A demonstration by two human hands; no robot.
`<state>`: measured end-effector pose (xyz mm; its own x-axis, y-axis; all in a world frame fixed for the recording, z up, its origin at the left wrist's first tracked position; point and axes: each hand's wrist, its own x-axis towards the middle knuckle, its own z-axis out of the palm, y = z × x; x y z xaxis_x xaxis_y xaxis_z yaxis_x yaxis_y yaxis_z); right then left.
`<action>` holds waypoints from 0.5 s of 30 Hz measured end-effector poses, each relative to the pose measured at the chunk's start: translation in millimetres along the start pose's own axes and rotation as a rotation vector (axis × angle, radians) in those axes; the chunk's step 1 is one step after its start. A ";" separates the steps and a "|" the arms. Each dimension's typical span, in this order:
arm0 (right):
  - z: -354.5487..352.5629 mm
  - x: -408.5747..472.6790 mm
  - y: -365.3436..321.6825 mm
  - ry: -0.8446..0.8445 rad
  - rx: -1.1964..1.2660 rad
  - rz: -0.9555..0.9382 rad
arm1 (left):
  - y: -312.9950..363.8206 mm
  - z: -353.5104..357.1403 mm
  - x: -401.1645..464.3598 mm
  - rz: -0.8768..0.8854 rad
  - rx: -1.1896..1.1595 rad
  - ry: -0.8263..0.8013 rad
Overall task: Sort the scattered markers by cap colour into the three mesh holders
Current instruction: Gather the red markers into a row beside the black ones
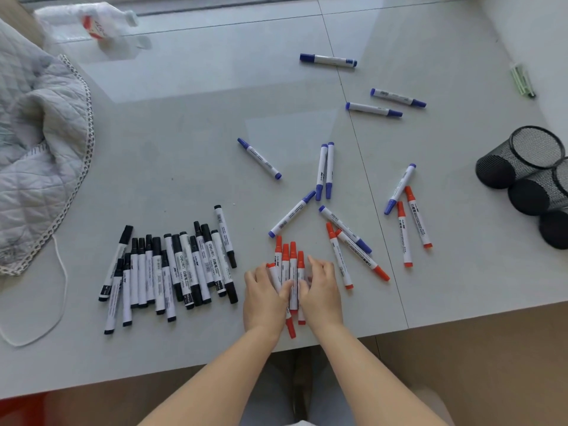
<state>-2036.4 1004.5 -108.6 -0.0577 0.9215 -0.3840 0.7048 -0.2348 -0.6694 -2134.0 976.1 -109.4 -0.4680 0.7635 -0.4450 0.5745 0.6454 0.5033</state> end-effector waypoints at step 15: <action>-2.6 11.3 1.9 -0.107 -0.011 0.026 | -4.0 -6.1 20.9 0.031 0.207 -0.018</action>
<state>-2033.9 1015.2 -112.6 -0.1139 0.8766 -0.4675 0.7150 -0.2544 -0.6512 -2150.2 989.6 -116.2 -0.4366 0.7813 -0.4460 0.7153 0.6021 0.3546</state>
